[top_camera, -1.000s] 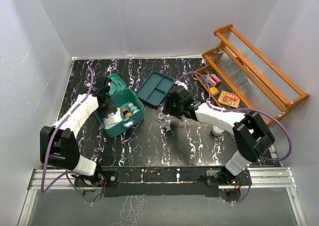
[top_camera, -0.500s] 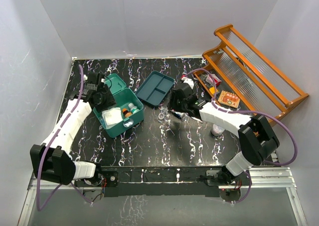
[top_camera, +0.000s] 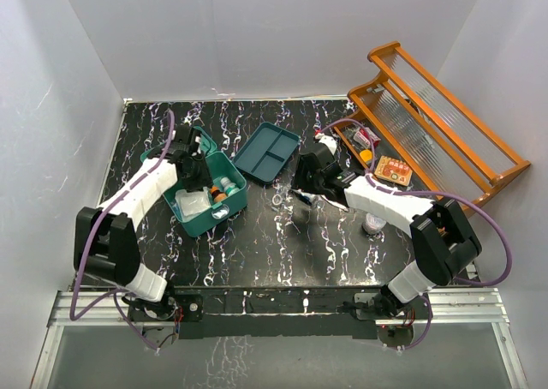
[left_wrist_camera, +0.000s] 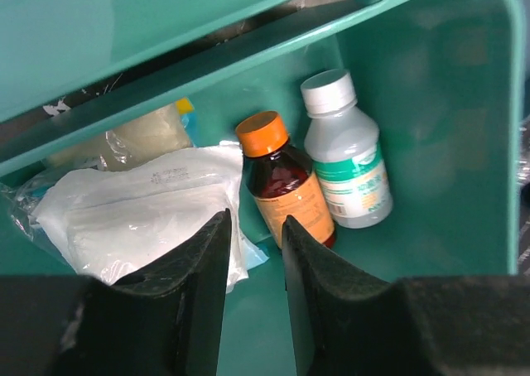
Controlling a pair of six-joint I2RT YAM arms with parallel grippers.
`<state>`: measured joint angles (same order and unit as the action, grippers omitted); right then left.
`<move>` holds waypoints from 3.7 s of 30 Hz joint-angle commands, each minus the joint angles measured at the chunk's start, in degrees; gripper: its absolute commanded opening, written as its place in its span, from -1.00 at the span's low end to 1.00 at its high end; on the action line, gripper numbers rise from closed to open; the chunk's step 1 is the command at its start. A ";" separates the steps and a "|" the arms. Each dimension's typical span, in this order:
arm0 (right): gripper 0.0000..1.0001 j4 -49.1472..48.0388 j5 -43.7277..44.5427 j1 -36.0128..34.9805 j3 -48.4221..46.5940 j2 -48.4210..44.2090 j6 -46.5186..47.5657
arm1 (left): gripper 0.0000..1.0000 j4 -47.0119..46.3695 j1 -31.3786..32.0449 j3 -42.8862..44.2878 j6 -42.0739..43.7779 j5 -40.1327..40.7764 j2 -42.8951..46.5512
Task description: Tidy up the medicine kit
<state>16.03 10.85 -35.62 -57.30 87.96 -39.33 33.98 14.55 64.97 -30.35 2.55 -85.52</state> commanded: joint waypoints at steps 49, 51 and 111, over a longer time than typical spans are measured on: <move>0.03 0.43 3.59 6.53 -8.58 6.90 7.49 | -0.53 9.99 1.19 -4.76 -7.09 21.98 1.50; 0.03 0.49 3.67 6.66 -8.37 6.62 7.51 | -0.53 11.56 1.19 -4.22 -8.75 24.22 0.89; -0.13 5.83 -15.05 6.35 -11.41 16.88 34.27 | 0.01 -23.96 2.86 20.09 4.00 -15.05 -7.85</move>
<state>22.94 -6.76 -28.08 -66.70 103.46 -7.29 10.31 17.04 82.17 -27.83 -11.11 -93.86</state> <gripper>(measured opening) 0.476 0.502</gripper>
